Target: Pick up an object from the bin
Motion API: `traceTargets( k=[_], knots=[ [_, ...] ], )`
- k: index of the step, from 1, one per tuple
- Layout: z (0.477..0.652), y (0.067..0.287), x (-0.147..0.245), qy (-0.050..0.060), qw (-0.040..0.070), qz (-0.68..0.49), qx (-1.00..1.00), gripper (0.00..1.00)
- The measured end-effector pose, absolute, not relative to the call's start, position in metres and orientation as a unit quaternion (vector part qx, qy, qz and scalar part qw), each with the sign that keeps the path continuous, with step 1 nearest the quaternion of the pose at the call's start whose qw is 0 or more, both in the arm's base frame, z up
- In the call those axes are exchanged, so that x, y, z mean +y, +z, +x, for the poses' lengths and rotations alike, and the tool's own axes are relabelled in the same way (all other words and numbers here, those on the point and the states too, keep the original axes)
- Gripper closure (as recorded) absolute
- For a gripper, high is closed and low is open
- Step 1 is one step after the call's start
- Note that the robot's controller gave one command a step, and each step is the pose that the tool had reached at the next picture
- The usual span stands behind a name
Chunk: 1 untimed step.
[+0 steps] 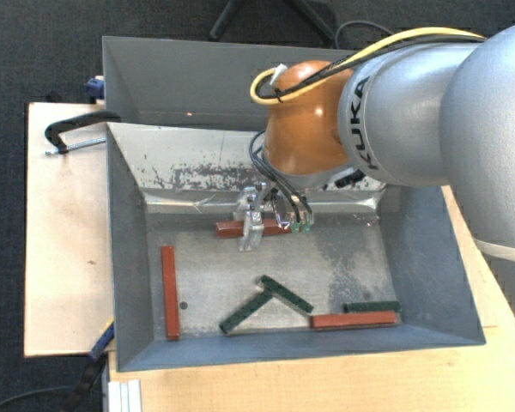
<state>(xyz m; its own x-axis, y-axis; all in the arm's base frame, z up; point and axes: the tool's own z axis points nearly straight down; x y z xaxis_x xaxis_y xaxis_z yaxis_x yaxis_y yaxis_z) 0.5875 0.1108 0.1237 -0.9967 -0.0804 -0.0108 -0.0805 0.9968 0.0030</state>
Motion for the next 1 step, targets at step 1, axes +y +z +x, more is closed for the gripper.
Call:
traceTargets(
  k=[1],
  knots=[
    [0.5896,0.149,0.1116,0.002,0.004,-0.04,0.999,1.0]
  ],
)
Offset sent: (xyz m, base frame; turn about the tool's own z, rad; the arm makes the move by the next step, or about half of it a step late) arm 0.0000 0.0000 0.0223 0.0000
